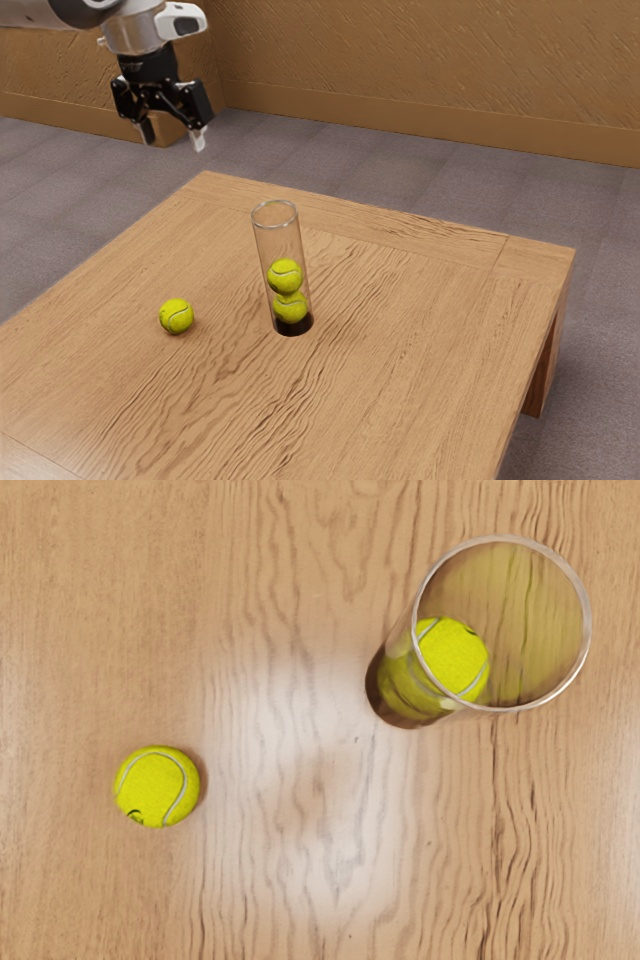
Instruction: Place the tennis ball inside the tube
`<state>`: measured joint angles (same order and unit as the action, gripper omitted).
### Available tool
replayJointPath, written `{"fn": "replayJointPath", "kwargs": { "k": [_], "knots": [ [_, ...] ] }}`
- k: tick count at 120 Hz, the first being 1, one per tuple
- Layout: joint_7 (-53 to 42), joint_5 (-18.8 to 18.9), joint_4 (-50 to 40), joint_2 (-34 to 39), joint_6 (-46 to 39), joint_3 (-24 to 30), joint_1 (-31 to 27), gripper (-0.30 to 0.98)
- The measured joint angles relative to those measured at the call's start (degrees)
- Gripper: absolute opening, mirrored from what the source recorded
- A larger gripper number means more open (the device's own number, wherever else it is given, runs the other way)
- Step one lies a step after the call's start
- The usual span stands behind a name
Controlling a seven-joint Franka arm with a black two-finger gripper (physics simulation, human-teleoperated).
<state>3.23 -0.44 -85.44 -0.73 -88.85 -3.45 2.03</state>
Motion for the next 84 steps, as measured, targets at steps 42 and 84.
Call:
{"fn": "replayJointPath", "kwargs": {
  "k": [42,84],
  "knots": [
    [0.47,0.66,-24.39,17.96,-4.88,3.37,-2.12,0.69],
    [2.33,2.42,-48.12,14.61,-30.21,3.61,-7.35,0.69]
  ]
}}
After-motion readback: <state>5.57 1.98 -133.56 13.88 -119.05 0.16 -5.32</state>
